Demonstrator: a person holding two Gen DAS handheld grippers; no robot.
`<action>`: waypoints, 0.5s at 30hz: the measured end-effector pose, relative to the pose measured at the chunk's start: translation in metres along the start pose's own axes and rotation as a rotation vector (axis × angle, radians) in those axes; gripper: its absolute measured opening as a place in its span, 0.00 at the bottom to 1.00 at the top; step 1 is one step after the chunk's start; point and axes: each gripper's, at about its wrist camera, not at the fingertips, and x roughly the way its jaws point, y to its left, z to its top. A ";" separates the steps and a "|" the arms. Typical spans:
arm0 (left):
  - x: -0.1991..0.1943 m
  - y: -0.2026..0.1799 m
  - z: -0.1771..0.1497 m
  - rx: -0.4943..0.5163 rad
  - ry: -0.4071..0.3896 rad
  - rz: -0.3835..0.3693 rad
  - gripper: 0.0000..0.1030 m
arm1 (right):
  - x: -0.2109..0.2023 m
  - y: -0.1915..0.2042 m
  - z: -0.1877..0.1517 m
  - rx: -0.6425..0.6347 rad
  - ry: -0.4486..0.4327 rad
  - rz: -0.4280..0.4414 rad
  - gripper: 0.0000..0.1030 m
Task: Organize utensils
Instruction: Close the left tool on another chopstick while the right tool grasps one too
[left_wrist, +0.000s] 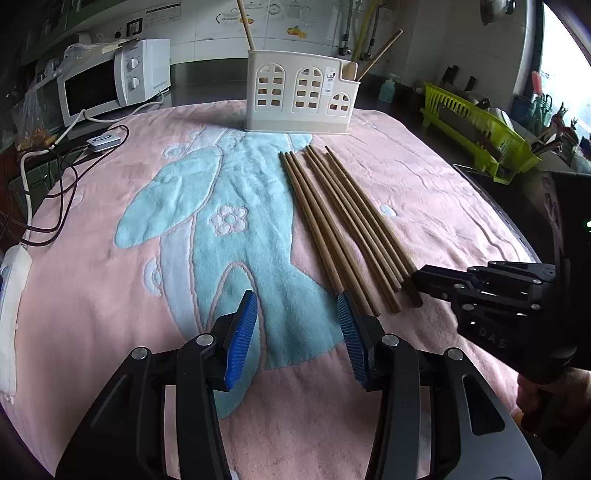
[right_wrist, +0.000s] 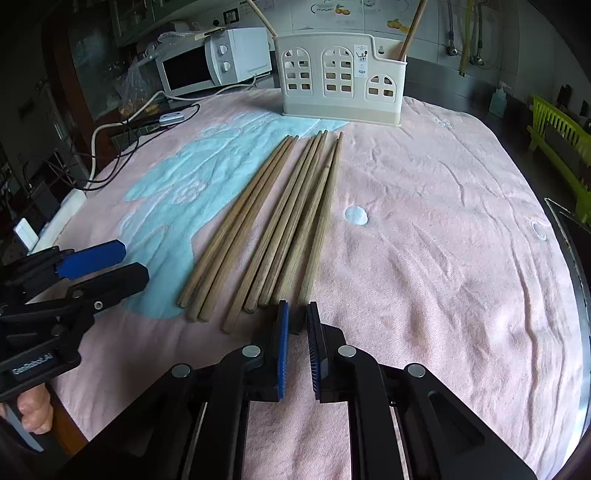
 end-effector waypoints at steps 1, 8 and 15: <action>0.000 -0.001 0.000 0.000 0.001 -0.006 0.45 | 0.001 0.000 0.001 0.004 -0.002 0.001 0.09; 0.012 -0.006 0.003 -0.027 0.022 -0.043 0.38 | -0.002 -0.010 0.003 0.025 -0.015 -0.019 0.07; 0.032 -0.019 0.005 -0.031 0.060 -0.053 0.25 | -0.009 -0.029 -0.003 0.040 -0.016 -0.070 0.07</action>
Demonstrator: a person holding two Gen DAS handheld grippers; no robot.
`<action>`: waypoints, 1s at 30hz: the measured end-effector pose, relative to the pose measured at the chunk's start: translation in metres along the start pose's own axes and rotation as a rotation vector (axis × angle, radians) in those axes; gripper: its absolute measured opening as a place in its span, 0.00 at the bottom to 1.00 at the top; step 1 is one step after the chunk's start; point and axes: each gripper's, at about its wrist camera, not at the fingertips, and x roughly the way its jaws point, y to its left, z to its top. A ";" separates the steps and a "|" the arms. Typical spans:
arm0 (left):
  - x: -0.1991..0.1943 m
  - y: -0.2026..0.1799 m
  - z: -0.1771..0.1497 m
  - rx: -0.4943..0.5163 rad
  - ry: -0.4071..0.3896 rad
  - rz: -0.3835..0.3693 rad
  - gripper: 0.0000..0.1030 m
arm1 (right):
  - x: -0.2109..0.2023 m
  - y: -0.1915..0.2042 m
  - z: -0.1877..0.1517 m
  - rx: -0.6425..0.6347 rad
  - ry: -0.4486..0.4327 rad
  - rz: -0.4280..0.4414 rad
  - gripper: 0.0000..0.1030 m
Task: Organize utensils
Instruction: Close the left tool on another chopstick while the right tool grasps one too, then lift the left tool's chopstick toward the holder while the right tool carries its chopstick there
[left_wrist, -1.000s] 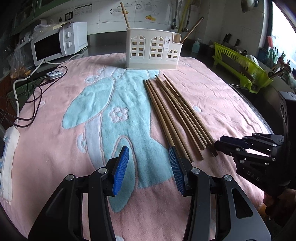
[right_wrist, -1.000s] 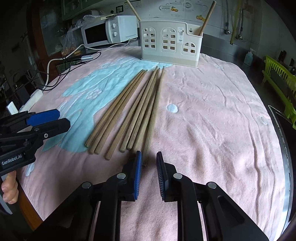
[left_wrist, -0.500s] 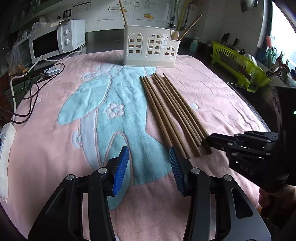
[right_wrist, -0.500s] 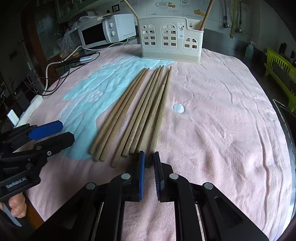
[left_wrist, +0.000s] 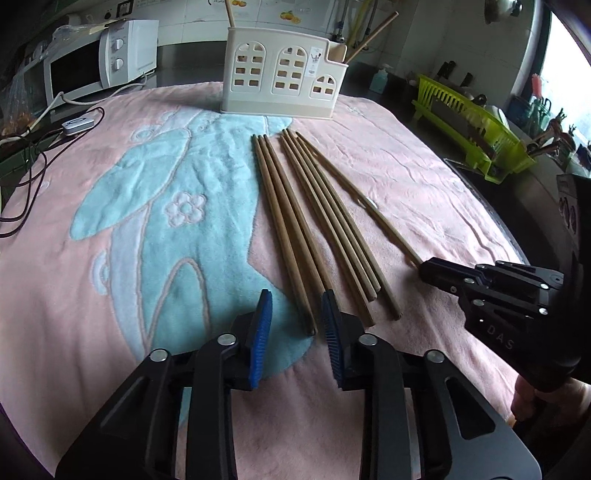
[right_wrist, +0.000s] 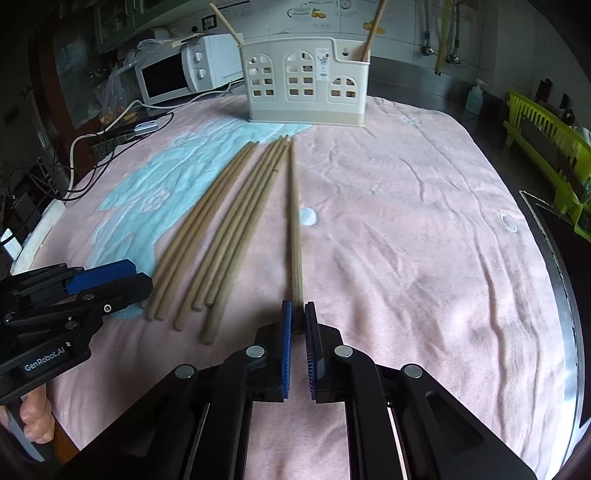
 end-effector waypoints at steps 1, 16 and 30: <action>0.003 -0.001 0.000 -0.002 0.004 0.008 0.23 | 0.000 -0.002 0.000 0.004 0.001 -0.001 0.07; 0.009 0.012 0.009 0.002 0.000 0.131 0.08 | 0.001 -0.007 -0.003 0.023 -0.006 0.022 0.07; 0.014 0.004 0.008 0.022 -0.018 0.103 0.08 | 0.004 -0.008 0.001 0.030 -0.026 0.034 0.07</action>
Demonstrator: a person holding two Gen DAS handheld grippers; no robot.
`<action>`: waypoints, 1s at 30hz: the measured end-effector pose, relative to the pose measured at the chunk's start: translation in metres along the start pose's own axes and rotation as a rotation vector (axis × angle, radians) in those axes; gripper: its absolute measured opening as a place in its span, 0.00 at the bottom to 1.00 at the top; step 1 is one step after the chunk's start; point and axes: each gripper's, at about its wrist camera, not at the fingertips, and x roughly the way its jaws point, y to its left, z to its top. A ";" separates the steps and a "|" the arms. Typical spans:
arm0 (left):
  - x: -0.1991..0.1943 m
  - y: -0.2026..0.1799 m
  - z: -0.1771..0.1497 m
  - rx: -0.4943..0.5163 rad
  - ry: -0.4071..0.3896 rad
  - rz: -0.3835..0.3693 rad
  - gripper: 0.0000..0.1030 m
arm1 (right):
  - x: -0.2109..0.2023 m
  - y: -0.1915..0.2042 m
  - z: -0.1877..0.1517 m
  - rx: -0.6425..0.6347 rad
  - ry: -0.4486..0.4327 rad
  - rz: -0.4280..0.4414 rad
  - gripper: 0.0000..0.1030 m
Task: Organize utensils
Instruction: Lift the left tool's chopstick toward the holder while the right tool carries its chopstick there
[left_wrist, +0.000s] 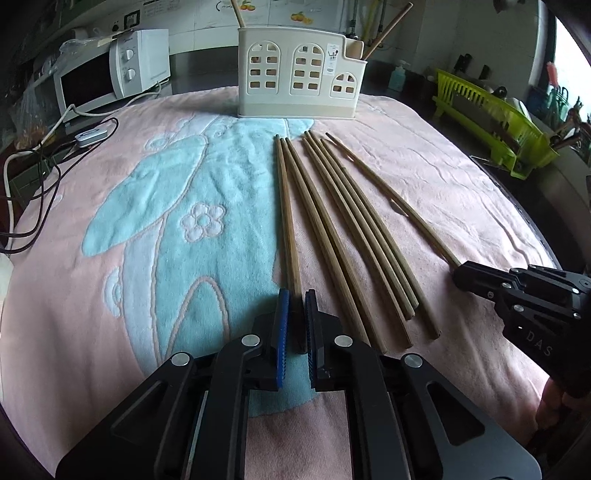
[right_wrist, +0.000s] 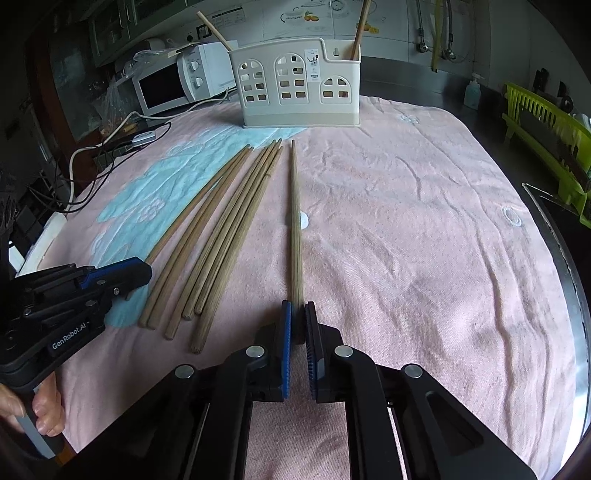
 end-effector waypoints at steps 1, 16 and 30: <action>0.000 0.001 0.001 0.000 0.003 -0.005 0.07 | -0.002 0.000 0.000 -0.002 -0.004 -0.002 0.07; -0.063 0.022 0.050 0.001 -0.219 -0.038 0.06 | -0.089 0.008 0.063 -0.075 -0.261 -0.003 0.07; -0.065 0.038 0.103 -0.012 -0.363 -0.064 0.05 | -0.086 0.005 0.137 -0.096 -0.324 0.046 0.07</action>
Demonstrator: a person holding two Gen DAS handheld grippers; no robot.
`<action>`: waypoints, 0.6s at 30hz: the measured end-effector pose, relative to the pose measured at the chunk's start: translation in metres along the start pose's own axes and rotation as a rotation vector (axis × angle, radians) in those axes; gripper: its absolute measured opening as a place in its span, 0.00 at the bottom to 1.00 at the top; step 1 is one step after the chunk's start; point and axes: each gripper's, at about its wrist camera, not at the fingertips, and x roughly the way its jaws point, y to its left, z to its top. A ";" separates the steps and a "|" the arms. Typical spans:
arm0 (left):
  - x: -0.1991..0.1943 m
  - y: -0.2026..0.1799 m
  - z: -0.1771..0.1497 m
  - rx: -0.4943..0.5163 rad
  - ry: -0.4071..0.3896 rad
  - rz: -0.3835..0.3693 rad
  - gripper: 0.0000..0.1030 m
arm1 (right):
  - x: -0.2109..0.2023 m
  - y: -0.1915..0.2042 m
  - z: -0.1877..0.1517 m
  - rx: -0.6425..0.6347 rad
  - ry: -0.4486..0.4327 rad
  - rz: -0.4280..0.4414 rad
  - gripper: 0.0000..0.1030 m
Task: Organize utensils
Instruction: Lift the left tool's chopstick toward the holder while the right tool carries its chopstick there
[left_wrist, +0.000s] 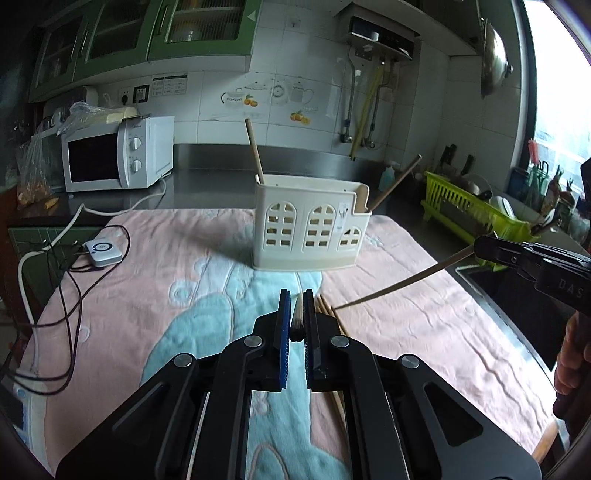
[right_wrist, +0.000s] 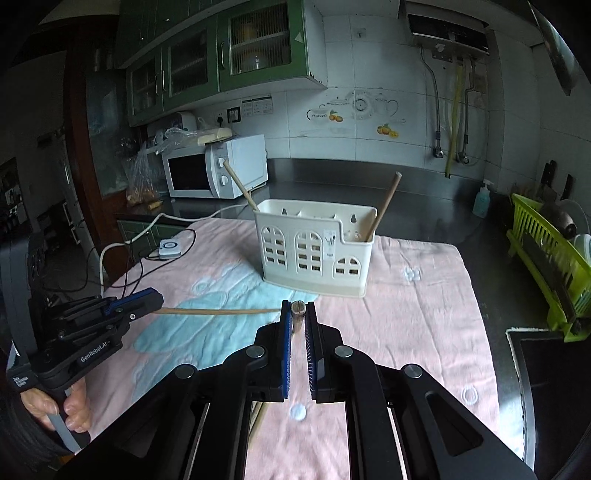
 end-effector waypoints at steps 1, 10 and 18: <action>0.003 0.000 0.003 -0.002 -0.007 -0.005 0.05 | 0.002 -0.001 0.003 0.001 -0.002 0.002 0.07; 0.029 0.003 0.018 -0.014 -0.041 -0.006 0.05 | 0.018 -0.003 0.026 -0.005 -0.030 0.000 0.07; 0.033 0.002 0.035 0.004 -0.052 -0.022 0.05 | 0.023 -0.007 0.037 -0.022 -0.030 0.006 0.07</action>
